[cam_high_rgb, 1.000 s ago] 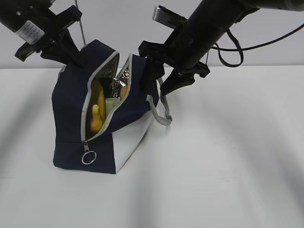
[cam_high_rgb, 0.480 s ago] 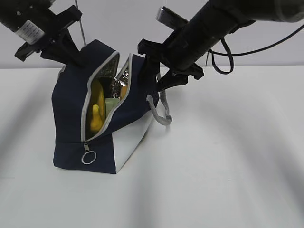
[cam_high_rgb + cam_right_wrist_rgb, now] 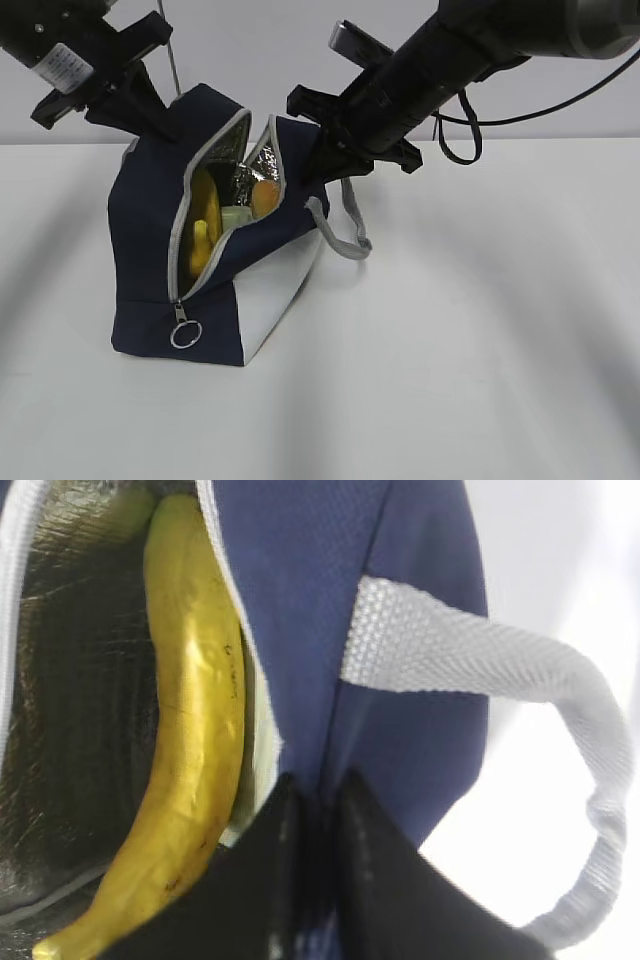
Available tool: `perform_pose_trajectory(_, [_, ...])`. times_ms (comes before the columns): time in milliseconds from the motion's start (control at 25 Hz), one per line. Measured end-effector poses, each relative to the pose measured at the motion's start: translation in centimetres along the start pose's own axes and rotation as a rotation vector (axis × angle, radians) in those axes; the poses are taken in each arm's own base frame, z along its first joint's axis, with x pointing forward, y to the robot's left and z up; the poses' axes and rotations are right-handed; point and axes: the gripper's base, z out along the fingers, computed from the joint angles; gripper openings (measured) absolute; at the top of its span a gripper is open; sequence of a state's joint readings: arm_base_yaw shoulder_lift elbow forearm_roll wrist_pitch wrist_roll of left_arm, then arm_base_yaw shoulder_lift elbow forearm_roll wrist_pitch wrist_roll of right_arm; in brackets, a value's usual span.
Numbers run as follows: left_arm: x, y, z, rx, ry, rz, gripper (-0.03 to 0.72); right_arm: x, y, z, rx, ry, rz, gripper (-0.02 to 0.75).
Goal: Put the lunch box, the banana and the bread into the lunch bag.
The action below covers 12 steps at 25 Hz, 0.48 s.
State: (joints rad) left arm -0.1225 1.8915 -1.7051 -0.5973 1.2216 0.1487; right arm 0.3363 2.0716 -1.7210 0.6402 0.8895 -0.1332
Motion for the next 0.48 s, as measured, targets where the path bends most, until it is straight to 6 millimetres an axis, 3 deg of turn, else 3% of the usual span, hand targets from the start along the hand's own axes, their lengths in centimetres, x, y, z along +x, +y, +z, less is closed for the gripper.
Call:
perform_pose_trajectory(240, [0.0,0.0,0.0,0.004,-0.001,-0.001,-0.003,-0.2,0.0,-0.2,0.005,0.011,-0.038,-0.005])
perform_pose_trajectory(480, [-0.1,-0.9,0.0,0.084,-0.016,0.003,-0.003,-1.7,1.0,-3.1,-0.006,0.003,-0.105,-0.006])
